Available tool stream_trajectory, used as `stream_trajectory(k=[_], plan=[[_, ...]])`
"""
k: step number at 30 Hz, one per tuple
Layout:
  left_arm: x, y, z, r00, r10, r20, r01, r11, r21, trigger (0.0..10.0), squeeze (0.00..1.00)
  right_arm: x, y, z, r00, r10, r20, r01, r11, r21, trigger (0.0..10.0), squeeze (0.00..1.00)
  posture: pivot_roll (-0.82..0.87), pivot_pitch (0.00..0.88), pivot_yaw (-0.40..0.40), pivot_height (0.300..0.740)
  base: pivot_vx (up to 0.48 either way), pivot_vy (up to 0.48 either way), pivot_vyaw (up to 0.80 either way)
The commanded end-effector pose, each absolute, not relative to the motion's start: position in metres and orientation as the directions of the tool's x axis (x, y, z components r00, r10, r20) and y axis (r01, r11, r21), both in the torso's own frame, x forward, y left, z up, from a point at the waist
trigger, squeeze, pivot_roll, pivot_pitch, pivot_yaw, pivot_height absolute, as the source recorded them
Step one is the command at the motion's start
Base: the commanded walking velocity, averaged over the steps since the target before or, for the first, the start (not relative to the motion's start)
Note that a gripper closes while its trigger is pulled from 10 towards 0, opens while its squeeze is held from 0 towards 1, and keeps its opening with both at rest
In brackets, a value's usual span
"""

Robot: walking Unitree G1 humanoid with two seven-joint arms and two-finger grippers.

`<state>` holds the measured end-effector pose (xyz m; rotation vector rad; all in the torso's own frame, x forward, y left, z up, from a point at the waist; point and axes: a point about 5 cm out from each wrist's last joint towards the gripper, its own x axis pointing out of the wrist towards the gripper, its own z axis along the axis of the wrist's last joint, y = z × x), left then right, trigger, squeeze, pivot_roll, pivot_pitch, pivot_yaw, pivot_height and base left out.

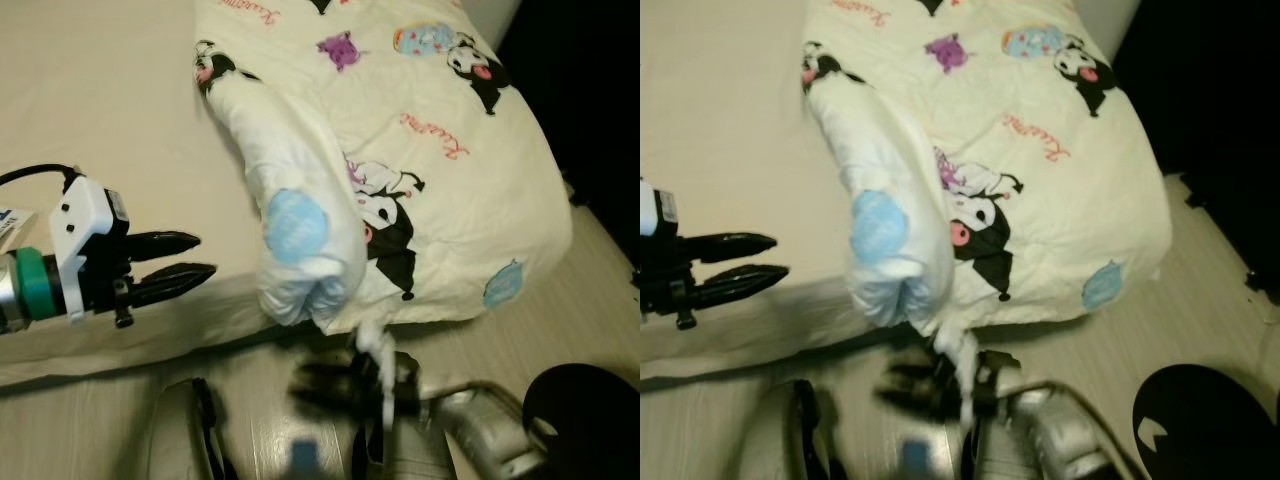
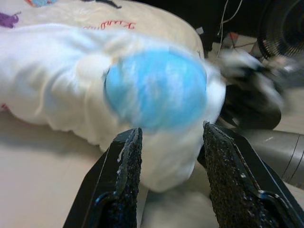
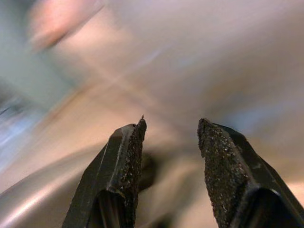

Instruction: Clean up the room

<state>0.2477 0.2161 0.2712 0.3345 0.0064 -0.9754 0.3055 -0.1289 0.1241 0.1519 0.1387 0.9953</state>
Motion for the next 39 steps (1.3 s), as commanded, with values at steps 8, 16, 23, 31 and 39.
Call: stream_trajectory(k=[8, 16, 23, 31, 39], plan=[[0.261, 0.202, 0.268, 0.578, -0.813, -0.074, 0.792, 0.536, 0.293, 10.0, 0.00, 0.332, -0.192, 0.157, 0.865, 0.491, 0.099, -0.497, 0.818, 0.288, 10.0, 0.00, 0.03, 0.225, 0.025, 0.520, 0.000, 0.000, 0.00], [0.286, 0.191, 0.323, 0.520, -0.826, 0.215, 0.767, 0.563, 0.309, 10.0, 0.00, 0.317, -0.162, 0.125, 0.875, 0.483, 0.029, -0.460, 0.813, 0.356, 10.0, 0.00, 0.01, 0.214, 0.028, 0.520, 0.000, 0.000, 0.00], [0.323, 0.175, 0.307, 0.544, -0.822, 0.167, 0.760, 0.567, 0.317, 10.0, 0.00, 0.237, -0.090, 0.100, 0.432, 0.899, -0.070, -0.801, 0.419, 0.427, 10.0, 0.00, -0.01, 0.210, 0.027, 0.520, 0.000, 0.000, 0.00], [0.356, 0.156, 0.256, 0.569, -0.822, -0.021, 0.792, 0.541, 0.282, 10.0, 0.00, 0.227, -0.105, 0.111, 0.373, 0.921, -0.109, -0.838, 0.385, 0.387, 10.0, 0.00, -0.04, 0.214, 0.023, 0.520, 0.000, 0.000, 0.00], [0.376, 0.153, 0.197, 0.642, -0.731, -0.230, 0.763, 0.577, 0.293, 10.0, 0.00, 0.309, -0.183, 0.148, 0.867, 0.499, 0.016, -0.482, 0.828, 0.287, 10.0, 0.00, -0.08, 0.221, 0.038, 0.520, 0.000, 0.000, 0.00]])
